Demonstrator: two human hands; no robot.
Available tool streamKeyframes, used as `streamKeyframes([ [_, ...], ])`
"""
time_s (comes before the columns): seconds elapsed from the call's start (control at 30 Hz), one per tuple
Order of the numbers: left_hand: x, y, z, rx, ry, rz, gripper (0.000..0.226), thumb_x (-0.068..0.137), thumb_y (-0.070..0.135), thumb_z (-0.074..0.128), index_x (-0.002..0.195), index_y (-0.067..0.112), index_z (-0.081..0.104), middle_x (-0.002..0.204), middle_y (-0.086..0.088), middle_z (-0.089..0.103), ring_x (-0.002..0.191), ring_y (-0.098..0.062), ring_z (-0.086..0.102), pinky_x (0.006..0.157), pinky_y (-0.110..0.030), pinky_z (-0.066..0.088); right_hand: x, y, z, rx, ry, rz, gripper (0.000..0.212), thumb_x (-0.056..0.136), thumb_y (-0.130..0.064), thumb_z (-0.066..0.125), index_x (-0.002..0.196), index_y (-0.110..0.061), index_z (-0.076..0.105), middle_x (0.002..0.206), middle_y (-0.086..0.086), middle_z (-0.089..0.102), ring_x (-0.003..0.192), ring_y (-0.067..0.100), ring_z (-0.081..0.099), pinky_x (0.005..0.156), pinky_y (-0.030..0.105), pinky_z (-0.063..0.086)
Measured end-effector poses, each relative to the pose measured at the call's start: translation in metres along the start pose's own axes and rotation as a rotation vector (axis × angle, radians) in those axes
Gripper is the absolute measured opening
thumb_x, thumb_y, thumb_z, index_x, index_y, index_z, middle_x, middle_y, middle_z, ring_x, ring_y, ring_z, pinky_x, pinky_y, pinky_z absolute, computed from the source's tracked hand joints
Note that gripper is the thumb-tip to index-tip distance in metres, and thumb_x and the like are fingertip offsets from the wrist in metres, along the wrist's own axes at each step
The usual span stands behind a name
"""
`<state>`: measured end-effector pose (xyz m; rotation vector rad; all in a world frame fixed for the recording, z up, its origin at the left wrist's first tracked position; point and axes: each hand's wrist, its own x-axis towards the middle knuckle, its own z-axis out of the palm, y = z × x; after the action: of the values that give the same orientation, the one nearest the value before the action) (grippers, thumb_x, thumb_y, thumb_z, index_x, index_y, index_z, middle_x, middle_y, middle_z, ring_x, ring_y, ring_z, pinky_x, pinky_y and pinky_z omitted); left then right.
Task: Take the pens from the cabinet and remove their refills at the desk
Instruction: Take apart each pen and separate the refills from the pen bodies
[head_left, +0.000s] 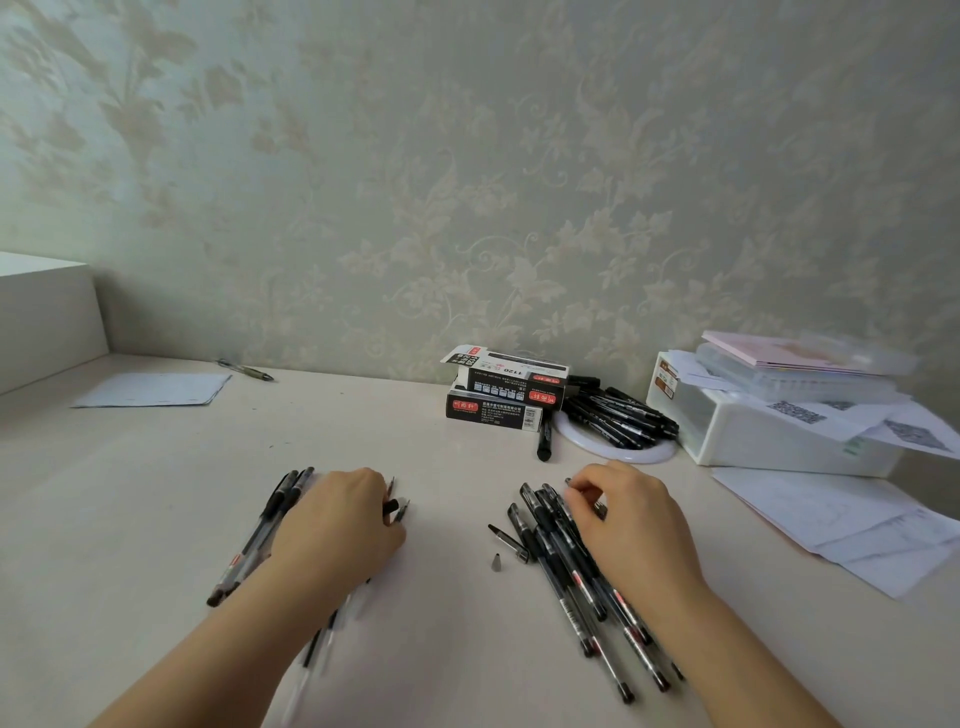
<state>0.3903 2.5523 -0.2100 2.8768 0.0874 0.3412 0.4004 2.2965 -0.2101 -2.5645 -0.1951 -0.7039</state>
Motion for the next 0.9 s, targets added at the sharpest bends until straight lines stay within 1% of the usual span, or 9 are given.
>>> streamKeyframes([
  [0.1, 0.000, 0.002, 0.000, 0.002, 0.008, 0.010, 0.032, 0.084, 0.027, 0.053, 0.062, 0.019, 0.032, 0.067, 0.001, 0.042, 0.073, -0.024, 0.048, 0.058, -0.029, 0.034, -0.002, -0.002, 0.003, 0.006, 0.006, -0.032, 0.010, 0.093, -0.030, 0.062, 0.086, -0.027, 0.069, 0.085, -0.010, 0.063, 0.071, 0.010, 0.058, 0.065, 0.032, 0.053],
  [0.23, 0.000, 0.006, -0.001, -0.026, 0.055, 0.000, 0.028, 0.084, 0.026, 0.052, 0.063, 0.018, 0.035, 0.068, 0.001, 0.046, 0.071, -0.024, 0.050, 0.054, -0.030, 0.033, -0.003, -0.006, 0.007, 0.072, 0.026, -0.062, 0.009, 0.090, -0.026, 0.066, 0.082, -0.026, 0.070, 0.079, -0.010, 0.065, 0.066, 0.008, 0.057, 0.063, 0.027, 0.051],
  [0.3, 0.000, 0.011, -0.005, -0.135, 0.136, 0.020, 0.023, 0.083, 0.027, 0.054, 0.066, 0.018, 0.043, 0.065, 0.002, 0.050, 0.064, -0.020, 0.050, 0.050, -0.030, 0.033, -0.003, -0.012, 0.008, 0.255, 0.010, -0.027, 0.010, 0.088, -0.024, 0.069, 0.078, -0.025, 0.072, 0.074, -0.012, 0.067, 0.063, 0.006, 0.059, 0.063, 0.018, 0.049],
  [0.37, 0.000, 0.019, -0.008, -0.346, 0.183, 0.109, 0.016, 0.082, 0.028, 0.059, 0.069, 0.020, 0.054, 0.063, 0.004, 0.057, 0.056, -0.010, 0.051, 0.050, -0.023, 0.037, -0.005, -0.019, 0.009, 0.461, -0.071, 0.041, 0.007, 0.087, -0.027, 0.071, 0.080, -0.027, 0.074, 0.073, -0.015, 0.070, 0.062, 0.001, 0.061, 0.062, 0.010, 0.046],
  [0.47, -0.008, 0.034, -0.008, -0.607, 0.128, 0.255, 0.013, 0.082, 0.030, 0.064, 0.071, 0.026, 0.060, 0.063, 0.017, 0.060, 0.045, -0.006, 0.046, 0.047, -0.013, 0.036, -0.008, -0.030, 0.009, 0.708, -0.240, 0.131, 0.009, 0.087, -0.037, 0.071, 0.088, -0.029, 0.074, 0.082, -0.011, 0.075, 0.067, 0.004, 0.067, 0.064, 0.017, 0.052],
  [0.57, -0.014, 0.044, -0.002, -0.664, 0.072, 0.352, 0.016, 0.084, 0.032, 0.064, 0.070, 0.031, 0.058, 0.056, 0.021, 0.056, 0.040, -0.005, 0.042, 0.044, -0.010, 0.033, -0.010, -0.037, 0.007, 0.914, -0.348, 0.197, 0.011, 0.088, -0.031, 0.070, 0.091, -0.022, 0.075, 0.084, -0.002, 0.077, 0.067, 0.008, 0.068, 0.064, 0.018, 0.054],
  [0.63, -0.014, 0.045, 0.002, -0.666, 0.061, 0.378, 0.017, 0.085, 0.034, 0.064, 0.070, 0.033, 0.057, 0.055, 0.021, 0.055, 0.040, -0.005, 0.042, 0.044, -0.009, 0.032, -0.012, -0.038, 0.008, 0.949, -0.387, 0.223, 0.010, 0.089, -0.027, 0.070, 0.091, -0.019, 0.075, 0.082, 0.001, 0.077, 0.069, 0.009, 0.068, 0.070, 0.024, 0.057],
  [0.77, -0.012, 0.042, 0.006, -0.674, 0.004, 0.397, 0.010, 0.086, 0.048, 0.059, 0.083, 0.039, 0.057, 0.072, 0.019, 0.061, 0.044, -0.006, 0.040, 0.047, -0.013, 0.034, -0.009, -0.039, 0.009, 1.008, -0.313, 0.306, 0.012, 0.098, -0.018, 0.058, 0.094, -0.010, 0.066, 0.084, 0.007, 0.075, 0.070, 0.014, 0.069, 0.070, 0.025, 0.058],
  [0.9, -0.009, 0.039, 0.007, -0.659, -0.043, 0.375, 0.010, 0.093, 0.044, 0.050, 0.092, 0.043, 0.060, 0.078, 0.020, 0.061, 0.048, -0.004, 0.044, 0.050, -0.011, 0.036, -0.002, -0.036, 0.001, 1.141, -0.135, 0.397, 0.016, 0.104, -0.015, 0.043, 0.097, -0.003, 0.050, 0.084, 0.013, 0.075, 0.065, 0.019, 0.069, 0.061, 0.026, 0.057],
])
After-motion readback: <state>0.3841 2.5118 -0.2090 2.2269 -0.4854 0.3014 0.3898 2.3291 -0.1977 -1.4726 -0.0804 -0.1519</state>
